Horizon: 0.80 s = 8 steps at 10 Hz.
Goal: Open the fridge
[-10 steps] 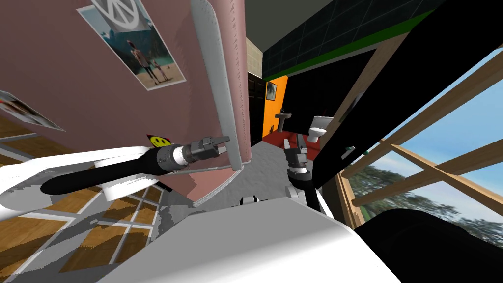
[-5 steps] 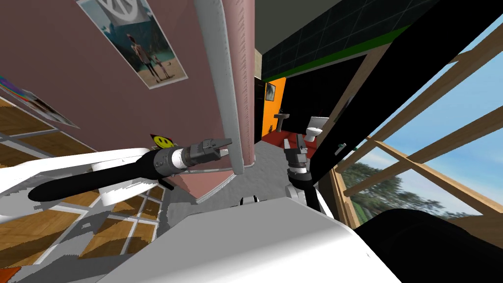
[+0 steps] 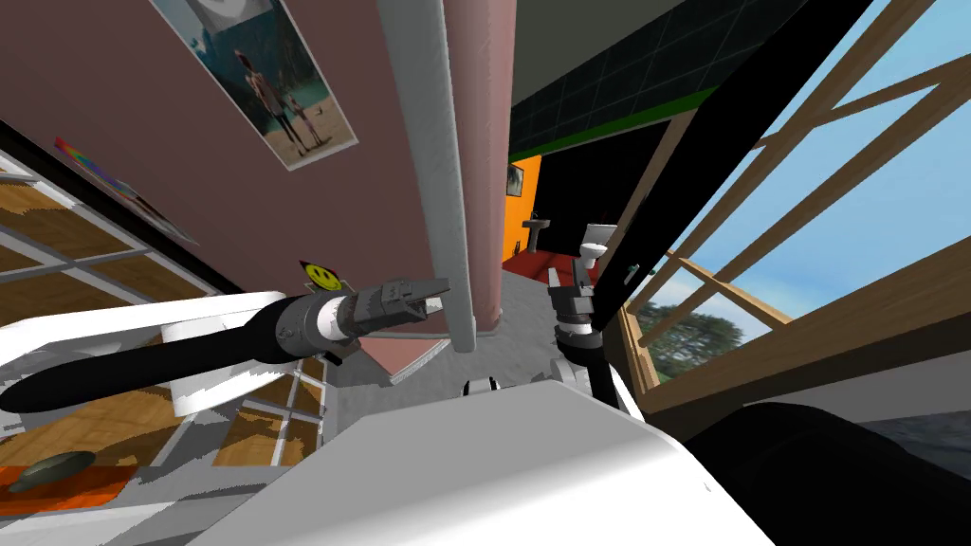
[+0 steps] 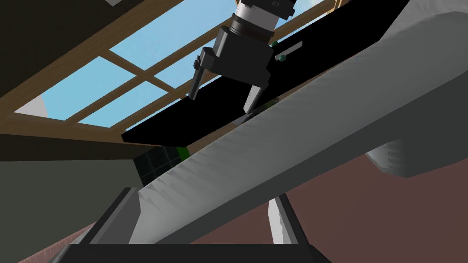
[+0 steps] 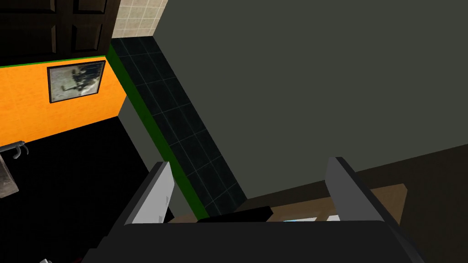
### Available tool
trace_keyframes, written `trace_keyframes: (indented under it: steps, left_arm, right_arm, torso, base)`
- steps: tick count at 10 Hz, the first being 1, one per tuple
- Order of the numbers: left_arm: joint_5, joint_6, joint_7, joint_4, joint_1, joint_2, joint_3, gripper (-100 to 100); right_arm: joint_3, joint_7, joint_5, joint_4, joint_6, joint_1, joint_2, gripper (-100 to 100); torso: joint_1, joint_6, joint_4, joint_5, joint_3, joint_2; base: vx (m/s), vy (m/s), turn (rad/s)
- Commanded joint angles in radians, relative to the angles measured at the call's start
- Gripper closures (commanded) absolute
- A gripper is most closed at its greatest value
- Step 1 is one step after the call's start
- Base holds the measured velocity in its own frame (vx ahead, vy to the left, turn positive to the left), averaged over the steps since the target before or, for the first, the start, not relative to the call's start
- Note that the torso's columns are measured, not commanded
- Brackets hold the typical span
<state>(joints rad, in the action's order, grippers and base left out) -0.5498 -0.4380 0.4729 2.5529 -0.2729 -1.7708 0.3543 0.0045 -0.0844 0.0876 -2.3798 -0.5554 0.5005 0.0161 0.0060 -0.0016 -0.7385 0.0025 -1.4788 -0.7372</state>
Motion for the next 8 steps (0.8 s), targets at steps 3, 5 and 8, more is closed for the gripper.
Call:
trace_keyframes:
  steps: [3, 5, 8]
  left_arm:
    - [-0.012, -0.025, 0.07, 0.029, -0.073, -0.031, -0.01, -100]
    - [-0.06, -0.024, 0.11, 0.041, -0.117, -0.065, -0.049, -100]
    - [-0.092, -0.024, 0.136, 0.048, -0.147, -0.088, -0.075, -100]
  right_arm:
    - [0.0, 0.0, 0.0, 0.0, 0.0, 0.0, 0.0, 0]
    - [0.0, 0.0, 0.0, 0.0, 0.0, 0.001, 0.0, 0]
    - [0.0, 0.0, 0.0, 0.0, 0.0, 0.001, 0.0, 0]
  torso:
    - [-0.006, -0.001, 0.003, -0.001, -0.006, 0.01]
    - [-0.013, 0.002, 0.005, -0.005, -0.008, 0.013]
    - [-0.003, 0.001, -0.001, -0.001, 0.005, -0.005]
  base:
    - [-0.088, 0.107, -0.017]
    - [0.071, -0.043, 0.072]
    - [0.044, -0.007, 0.03]
